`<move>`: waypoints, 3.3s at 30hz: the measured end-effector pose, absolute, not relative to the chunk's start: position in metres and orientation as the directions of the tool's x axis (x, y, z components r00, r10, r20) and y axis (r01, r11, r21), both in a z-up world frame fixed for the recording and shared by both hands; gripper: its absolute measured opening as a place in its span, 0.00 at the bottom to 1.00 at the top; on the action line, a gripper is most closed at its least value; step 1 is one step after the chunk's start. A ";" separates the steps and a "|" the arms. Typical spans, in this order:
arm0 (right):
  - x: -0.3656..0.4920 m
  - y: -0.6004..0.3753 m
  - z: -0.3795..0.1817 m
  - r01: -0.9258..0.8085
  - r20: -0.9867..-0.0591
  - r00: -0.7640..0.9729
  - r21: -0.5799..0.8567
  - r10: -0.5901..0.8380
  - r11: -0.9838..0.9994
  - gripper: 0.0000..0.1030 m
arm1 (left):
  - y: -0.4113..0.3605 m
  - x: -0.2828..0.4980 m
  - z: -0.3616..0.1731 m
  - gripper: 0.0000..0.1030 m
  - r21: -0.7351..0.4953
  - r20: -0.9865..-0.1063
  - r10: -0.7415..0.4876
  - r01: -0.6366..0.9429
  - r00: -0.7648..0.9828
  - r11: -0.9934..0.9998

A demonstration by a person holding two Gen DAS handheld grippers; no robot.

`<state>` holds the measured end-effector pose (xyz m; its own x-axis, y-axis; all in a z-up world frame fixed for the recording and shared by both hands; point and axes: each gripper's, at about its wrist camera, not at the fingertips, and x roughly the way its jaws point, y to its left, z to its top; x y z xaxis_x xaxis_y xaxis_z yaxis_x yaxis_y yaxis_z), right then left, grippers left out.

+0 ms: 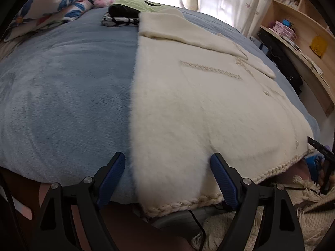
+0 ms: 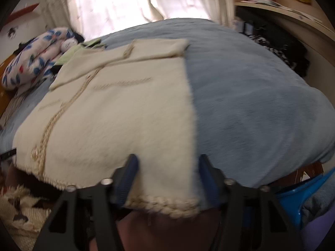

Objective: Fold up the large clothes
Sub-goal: 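Close both tools on the braided hem of the cardigan, then fold the hem up over the body toward the collar and open both tools, then close both tools on the braided folded edge, then fold the held edge over again toward the collar and open both tools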

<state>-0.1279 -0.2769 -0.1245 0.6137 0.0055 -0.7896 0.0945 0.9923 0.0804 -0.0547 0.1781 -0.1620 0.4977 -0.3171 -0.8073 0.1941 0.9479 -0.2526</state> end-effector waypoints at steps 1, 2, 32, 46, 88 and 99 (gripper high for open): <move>-0.127 -0.272 -0.126 0.087 -0.792 0.611 0.055 -0.010 0.995 0.44 | 0.176 -0.055 -0.162 0.75 -0.252 -0.808 -0.321 0.202 0.494 0.946; -0.126 -0.270 -0.127 0.082 -0.794 0.608 0.047 -0.013 0.996 0.42 | 0.175 -0.055 -0.162 0.72 -0.249 -0.810 -0.320 0.206 0.491 0.946; 0.066 -0.284 -0.005 0.152 -0.662 0.744 0.304 0.094 0.940 0.14 | 0.154 0.132 -0.045 0.10 -0.564 -0.607 -0.434 0.023 0.665 0.825; 0.142 -0.339 -0.083 0.251 -0.751 0.653 0.335 0.097 0.908 0.61 | 0.168 0.228 -0.095 0.61 -0.482 -0.714 -0.332 -0.090 0.617 0.871; 0.140 -0.313 -0.020 0.245 -0.572 0.806 0.084 -0.155 0.966 0.07 | 0.106 0.209 -0.024 0.06 0.023 -0.487 0.034 -0.026 0.872 0.999; 0.218 -0.318 0.022 0.267 -0.467 0.859 0.056 -0.211 0.962 0.07 | 0.093 0.292 0.004 0.06 0.059 -0.402 0.158 -0.147 0.902 0.987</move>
